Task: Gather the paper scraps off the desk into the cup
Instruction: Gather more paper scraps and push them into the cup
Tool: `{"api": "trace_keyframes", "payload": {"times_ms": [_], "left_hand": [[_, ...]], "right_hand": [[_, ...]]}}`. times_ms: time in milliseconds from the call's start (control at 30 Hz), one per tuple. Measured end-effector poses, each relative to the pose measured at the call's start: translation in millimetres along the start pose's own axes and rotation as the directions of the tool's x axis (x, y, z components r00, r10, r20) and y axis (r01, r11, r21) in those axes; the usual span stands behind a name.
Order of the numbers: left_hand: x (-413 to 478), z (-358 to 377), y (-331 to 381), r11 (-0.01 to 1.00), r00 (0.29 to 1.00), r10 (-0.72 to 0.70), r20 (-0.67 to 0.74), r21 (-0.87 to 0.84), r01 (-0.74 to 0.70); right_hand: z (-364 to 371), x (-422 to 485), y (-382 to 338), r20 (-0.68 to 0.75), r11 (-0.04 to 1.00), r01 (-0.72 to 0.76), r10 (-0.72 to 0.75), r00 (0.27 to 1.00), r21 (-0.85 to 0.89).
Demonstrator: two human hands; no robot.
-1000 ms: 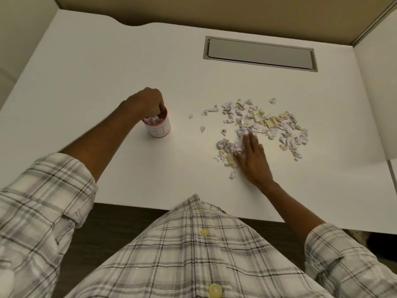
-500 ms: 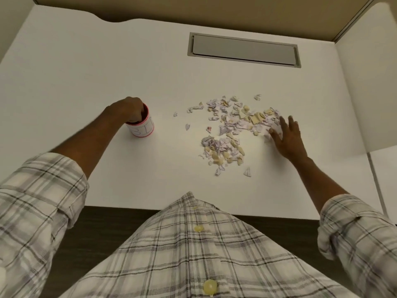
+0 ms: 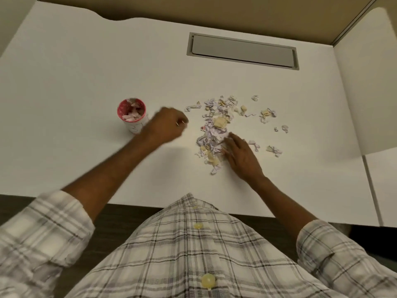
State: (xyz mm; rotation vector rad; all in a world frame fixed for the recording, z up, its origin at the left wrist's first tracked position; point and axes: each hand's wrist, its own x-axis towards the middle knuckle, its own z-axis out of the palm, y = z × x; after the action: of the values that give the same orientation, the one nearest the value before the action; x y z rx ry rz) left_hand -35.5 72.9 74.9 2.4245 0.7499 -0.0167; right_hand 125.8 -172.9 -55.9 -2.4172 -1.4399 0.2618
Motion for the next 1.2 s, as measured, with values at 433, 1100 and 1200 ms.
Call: {"api": "trace_keyframes", "payload": {"times_ms": [433,1100,1200], "left_hand": [[0.5,134.3,27.3,0.954,0.988,0.109,0.110,0.268,-0.135],[1.7,92.0,6.8,0.959,0.966,-0.139,-0.219,-0.273,0.076],[3.7,76.3,6.4,0.922,0.946,-0.180,-0.270,-0.382,0.066]], "right_hand": [[9.2,-2.5,-33.4,0.084,0.991,-0.123,0.119,0.989,0.045],[-23.9,50.8,-54.0,0.023,0.764,-0.423,0.474,0.880,0.488],[-30.7,60.6,-64.9,0.145,0.559,-0.488,0.547,0.825,0.670]]}}
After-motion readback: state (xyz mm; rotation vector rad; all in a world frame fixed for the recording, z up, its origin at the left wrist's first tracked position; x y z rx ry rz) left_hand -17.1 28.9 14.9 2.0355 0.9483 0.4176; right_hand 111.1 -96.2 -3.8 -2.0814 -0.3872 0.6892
